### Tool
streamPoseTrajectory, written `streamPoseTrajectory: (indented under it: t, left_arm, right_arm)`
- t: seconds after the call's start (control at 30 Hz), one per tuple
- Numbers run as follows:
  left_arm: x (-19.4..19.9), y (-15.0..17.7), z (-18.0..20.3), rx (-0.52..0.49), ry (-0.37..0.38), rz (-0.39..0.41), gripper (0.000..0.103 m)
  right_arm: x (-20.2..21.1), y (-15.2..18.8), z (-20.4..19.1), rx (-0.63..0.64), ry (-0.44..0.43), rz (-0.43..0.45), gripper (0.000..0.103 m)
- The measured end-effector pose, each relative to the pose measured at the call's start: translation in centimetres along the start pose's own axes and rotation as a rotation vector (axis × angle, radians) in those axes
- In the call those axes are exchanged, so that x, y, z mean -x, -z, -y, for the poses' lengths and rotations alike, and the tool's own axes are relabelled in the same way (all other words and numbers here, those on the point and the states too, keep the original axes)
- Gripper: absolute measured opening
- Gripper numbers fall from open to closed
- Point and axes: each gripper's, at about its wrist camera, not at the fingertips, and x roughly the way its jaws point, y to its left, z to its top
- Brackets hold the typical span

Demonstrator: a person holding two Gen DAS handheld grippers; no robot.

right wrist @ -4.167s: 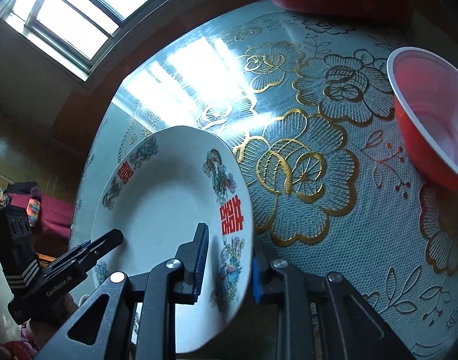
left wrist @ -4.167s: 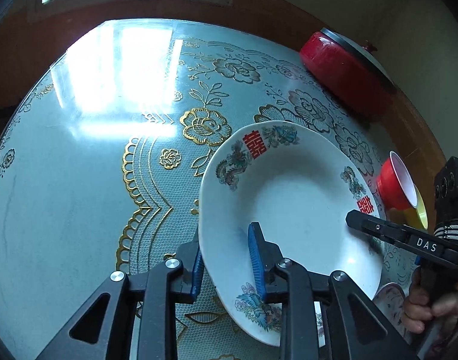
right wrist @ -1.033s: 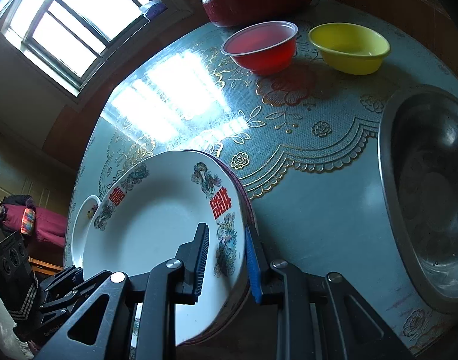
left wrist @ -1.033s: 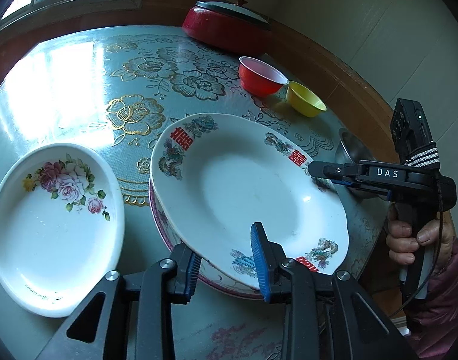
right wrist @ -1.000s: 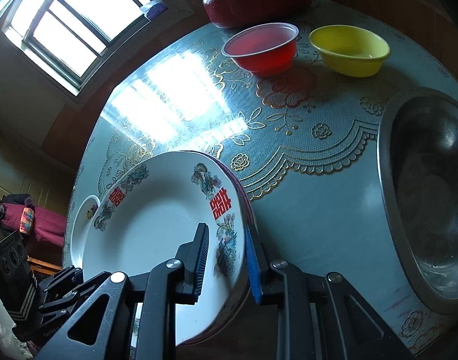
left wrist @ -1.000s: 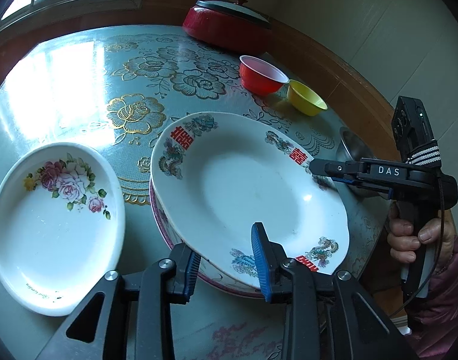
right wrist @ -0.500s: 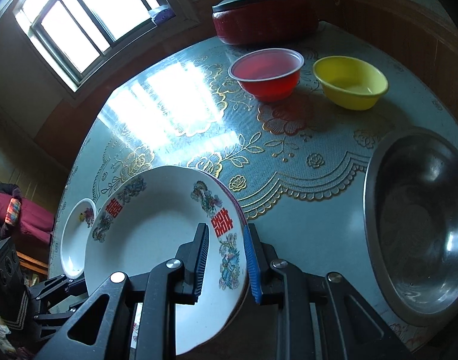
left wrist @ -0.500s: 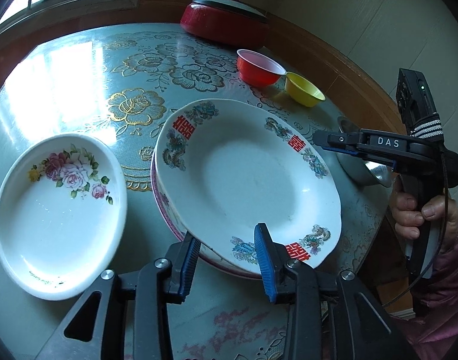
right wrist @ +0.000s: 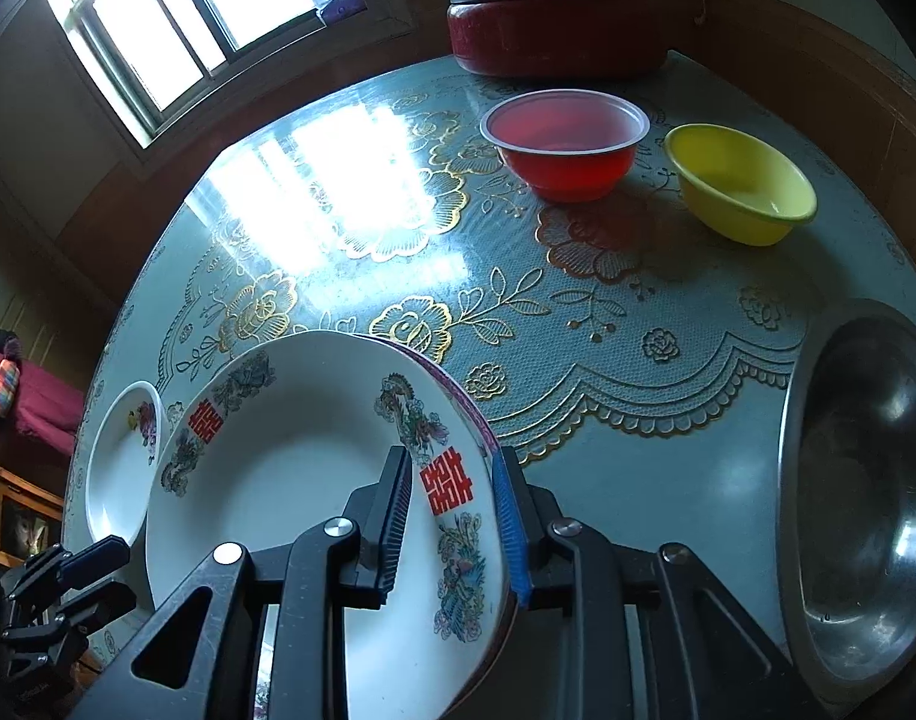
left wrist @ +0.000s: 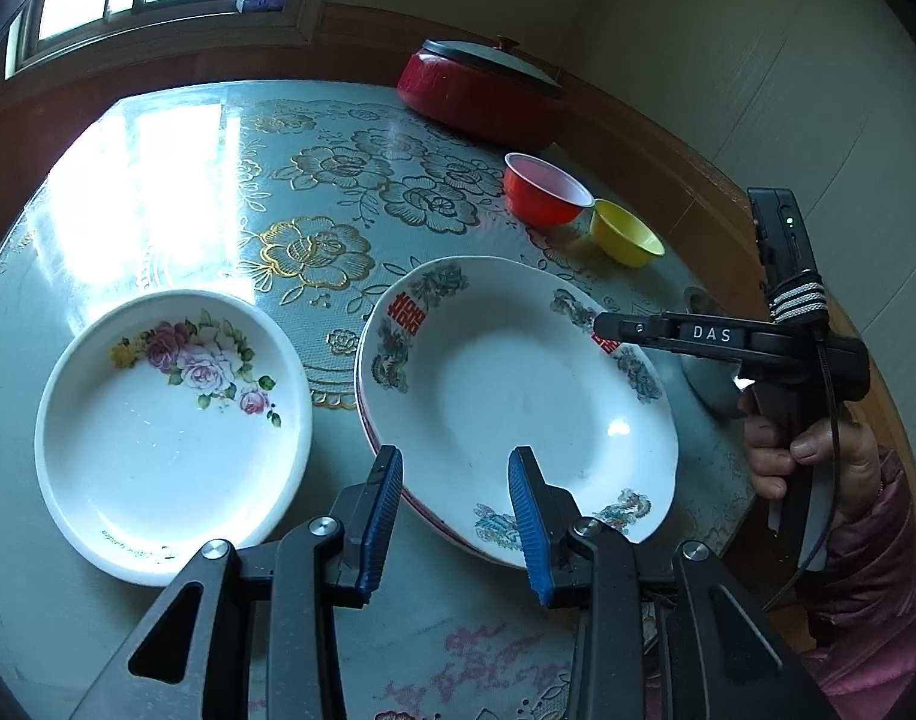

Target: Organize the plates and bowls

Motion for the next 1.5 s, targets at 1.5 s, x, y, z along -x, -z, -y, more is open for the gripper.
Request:
streamPoseTrajectory:
  t: [1.5]
  left_arm:
    - [-1.8,0.3,-0.3,0.128,-0.097,0.015,0.039]
  right_arm:
    - [-0.5,0.0,1.0,0.066,-0.128,-0.050,0.030]
